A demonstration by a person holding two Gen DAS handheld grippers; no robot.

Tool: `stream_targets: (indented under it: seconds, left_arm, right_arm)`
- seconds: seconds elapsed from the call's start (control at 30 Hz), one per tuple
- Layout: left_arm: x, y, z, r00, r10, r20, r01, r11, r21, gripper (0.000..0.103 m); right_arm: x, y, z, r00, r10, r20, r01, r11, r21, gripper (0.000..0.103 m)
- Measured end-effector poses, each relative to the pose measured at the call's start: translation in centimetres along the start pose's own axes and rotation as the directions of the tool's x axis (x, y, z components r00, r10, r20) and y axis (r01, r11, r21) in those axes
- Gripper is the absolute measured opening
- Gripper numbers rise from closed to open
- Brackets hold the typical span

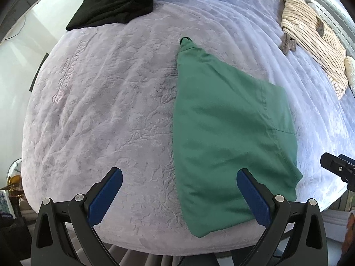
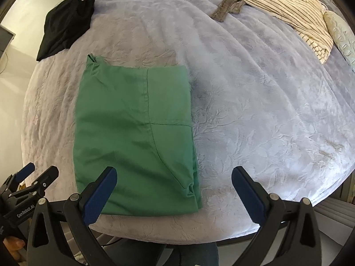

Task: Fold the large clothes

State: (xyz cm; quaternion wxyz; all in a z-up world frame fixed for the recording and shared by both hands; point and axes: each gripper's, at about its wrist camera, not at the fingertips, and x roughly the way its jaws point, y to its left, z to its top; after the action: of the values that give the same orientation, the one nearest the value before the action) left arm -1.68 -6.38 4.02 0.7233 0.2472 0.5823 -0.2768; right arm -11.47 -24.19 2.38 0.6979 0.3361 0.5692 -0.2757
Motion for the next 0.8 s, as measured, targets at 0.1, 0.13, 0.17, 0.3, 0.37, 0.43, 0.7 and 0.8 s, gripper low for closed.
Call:
stream_targets:
  seconds: [0.1, 0.13, 0.17, 0.3, 0.37, 0.43, 0.7, 0.8]
  left_arm:
    - [-0.15, 0.04, 0.04, 1.0, 0.004, 0.007, -0.004, 1.0, 0.0, 0.103]
    - [-0.19, 0.04, 0.05, 1.0, 0.004, 0.008, -0.004, 1.0, 0.001, 0.103]
    - [-0.23, 0.03, 0.06, 1.0, 0.003, 0.01, -0.003, 1.0, 0.003, 0.103]
    - [-0.35, -0.24, -0.11, 1.0, 0.007, 0.013, -0.007, 1.0, 0.007, 0.103]
    - [-0.37, -0.28, -0.12, 1.0, 0.007, 0.013, -0.007, 1.0, 0.01, 0.103]
    - [-0.44, -0.44, -0.25, 1.0, 0.009, 0.012, -0.009, 1.0, 0.008, 0.103]
    - [-0.45, -0.46, -0.26, 1.0, 0.009, 0.011, -0.01, 1.0, 0.008, 0.103]
    - [-0.46, -0.46, -0.24, 1.0, 0.009, 0.011, -0.01, 1.0, 0.008, 0.103]
  right_arm:
    - [-0.15, 0.02, 0.03, 1.0, 0.001, 0.002, -0.001, 1.0, 0.0, 0.103]
    - [-0.15, 0.01, 0.05, 1.0, 0.002, 0.003, -0.002, 1.0, 0.0, 0.103]
    - [-0.21, 0.03, 0.06, 1.0, 0.001, 0.004, -0.001, 1.0, -0.001, 0.103]
    - [-0.28, 0.1, 0.03, 1.0, 0.001, 0.003, -0.001, 1.0, -0.004, 0.103]
    - [-0.3, 0.13, -0.03, 1.0, 0.002, 0.004, -0.002, 1.0, -0.002, 0.103]
    - [-0.27, 0.14, -0.04, 1.0, 0.001, 0.003, -0.001, 1.0, -0.002, 0.103]
    - [-0.25, 0.23, -0.11, 1.0, 0.002, 0.002, -0.002, 1.0, 0.0, 0.103]
    - [-0.24, 0.22, -0.06, 1.0, 0.002, 0.002, -0.002, 1.0, 0.0, 0.103]
